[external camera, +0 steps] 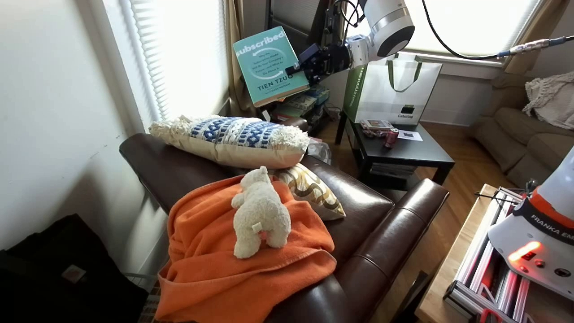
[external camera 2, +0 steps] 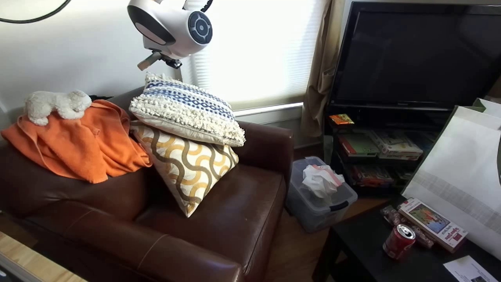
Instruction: Pick up the book and put it on top of the stacked pillows
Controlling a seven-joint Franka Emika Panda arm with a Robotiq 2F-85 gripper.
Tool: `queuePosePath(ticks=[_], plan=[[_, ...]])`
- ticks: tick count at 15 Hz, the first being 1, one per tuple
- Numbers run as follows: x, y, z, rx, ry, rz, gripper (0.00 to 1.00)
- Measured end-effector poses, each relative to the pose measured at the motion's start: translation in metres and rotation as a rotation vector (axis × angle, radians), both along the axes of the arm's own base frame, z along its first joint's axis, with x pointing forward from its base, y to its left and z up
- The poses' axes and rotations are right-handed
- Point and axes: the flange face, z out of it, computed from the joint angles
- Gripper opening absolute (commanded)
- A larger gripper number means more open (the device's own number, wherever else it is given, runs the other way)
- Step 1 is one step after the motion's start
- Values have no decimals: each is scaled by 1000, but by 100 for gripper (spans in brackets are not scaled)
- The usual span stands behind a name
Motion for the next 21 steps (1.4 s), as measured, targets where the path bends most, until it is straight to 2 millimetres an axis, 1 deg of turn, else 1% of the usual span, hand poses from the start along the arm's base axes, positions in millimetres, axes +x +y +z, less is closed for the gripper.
queuePosePath(ticks=[2,4,5,9,10,15,16,18,19,21], plan=[[-1,0,-6,-1,11,-1,7],[-3,0,-18,-3,33,-1,7],[-2,0,-20,-3,36,0,7],[1,0,-13,-2,21,0,7],[1,0,-13,-2,21,0,27],[0,1,-15,0,26,1,27],[0,8,-21,33,45,31,27],[3,22,-43,68,78,76,27],[5,25,-53,71,91,83,27],[10,27,-61,73,100,84,27]])
